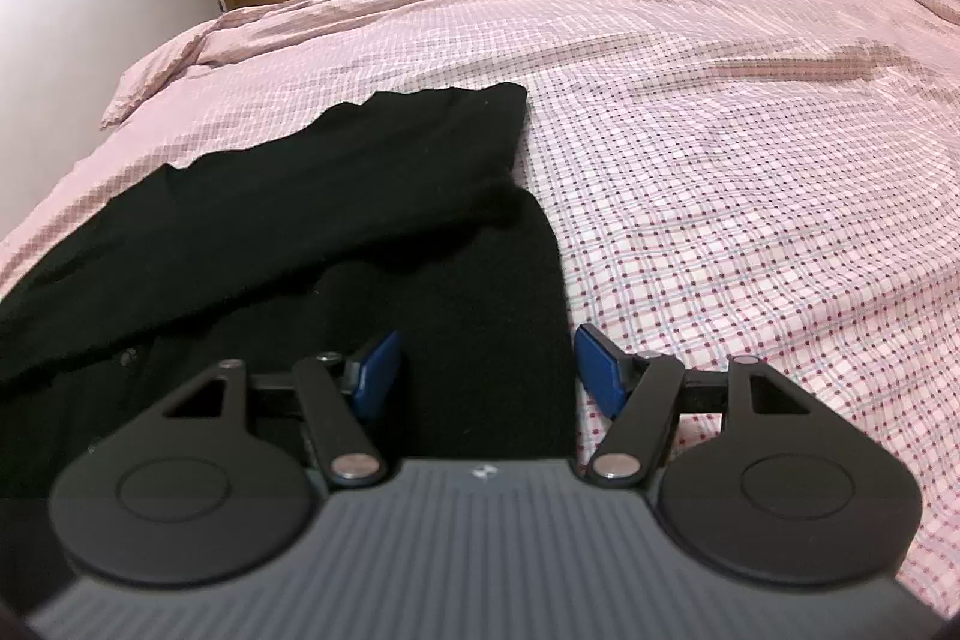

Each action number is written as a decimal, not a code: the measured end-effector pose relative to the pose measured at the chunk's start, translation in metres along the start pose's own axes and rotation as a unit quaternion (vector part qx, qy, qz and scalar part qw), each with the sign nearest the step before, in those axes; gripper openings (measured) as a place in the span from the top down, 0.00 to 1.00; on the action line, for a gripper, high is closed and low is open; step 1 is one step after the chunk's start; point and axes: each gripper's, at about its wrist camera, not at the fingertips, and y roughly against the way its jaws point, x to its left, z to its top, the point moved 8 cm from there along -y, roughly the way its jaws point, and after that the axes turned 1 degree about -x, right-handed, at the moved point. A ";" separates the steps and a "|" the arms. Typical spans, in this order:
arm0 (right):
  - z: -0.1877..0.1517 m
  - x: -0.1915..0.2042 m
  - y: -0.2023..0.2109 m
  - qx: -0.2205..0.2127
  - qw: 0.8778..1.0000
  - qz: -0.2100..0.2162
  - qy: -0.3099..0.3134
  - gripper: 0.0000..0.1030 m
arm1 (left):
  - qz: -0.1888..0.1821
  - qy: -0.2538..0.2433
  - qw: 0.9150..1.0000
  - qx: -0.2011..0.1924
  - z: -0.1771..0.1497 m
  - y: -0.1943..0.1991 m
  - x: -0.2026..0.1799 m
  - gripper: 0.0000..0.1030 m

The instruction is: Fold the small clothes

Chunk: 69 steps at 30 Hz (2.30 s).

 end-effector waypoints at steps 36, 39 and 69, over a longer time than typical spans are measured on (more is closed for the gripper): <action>-0.013 0.043 0.027 0.013 1.000 0.025 0.012 0.36 | 0.040 0.112 0.991 0.061 -0.073 0.018 0.190 0.94; -0.014 0.046 0.029 0.011 0.999 0.029 0.018 0.36 | 0.074 0.112 0.990 0.037 -0.058 0.023 0.204 0.95; -0.013 0.023 0.044 -0.009 0.999 0.041 -0.027 0.36 | -0.195 0.017 0.978 -0.078 0.113 0.065 -0.084 0.95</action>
